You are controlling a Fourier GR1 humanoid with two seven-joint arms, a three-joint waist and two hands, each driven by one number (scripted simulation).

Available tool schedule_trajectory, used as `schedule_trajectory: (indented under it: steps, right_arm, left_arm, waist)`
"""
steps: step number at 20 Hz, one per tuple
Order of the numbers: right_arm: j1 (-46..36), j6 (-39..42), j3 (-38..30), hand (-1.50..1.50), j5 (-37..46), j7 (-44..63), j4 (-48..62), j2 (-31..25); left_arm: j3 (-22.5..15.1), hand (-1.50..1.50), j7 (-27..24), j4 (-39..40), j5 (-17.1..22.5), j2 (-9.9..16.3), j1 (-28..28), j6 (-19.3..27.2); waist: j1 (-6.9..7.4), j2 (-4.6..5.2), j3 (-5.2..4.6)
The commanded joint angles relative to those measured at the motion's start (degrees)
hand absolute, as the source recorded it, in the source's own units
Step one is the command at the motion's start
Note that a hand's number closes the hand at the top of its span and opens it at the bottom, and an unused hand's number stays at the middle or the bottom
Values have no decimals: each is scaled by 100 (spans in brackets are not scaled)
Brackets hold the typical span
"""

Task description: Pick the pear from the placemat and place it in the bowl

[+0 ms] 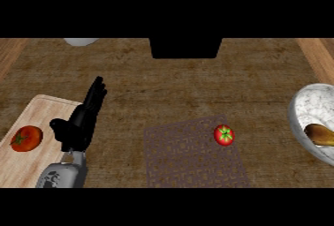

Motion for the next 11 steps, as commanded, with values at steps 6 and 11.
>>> schedule_trajectory:
  steps: [6,11]
  right_arm:
    - [1078,1226,-198,-150,-421,-1189,551,-310]
    - [1121,955,-11,-150,-565,-1106,364,-224]
  left_arm:
    - [-92,0,-186,-213,-50,-7,491,-107]
    - [128,0,138,-175,36,40,-14,-137]
  waist:
    - [22,1,6]
    - [15,0,1]
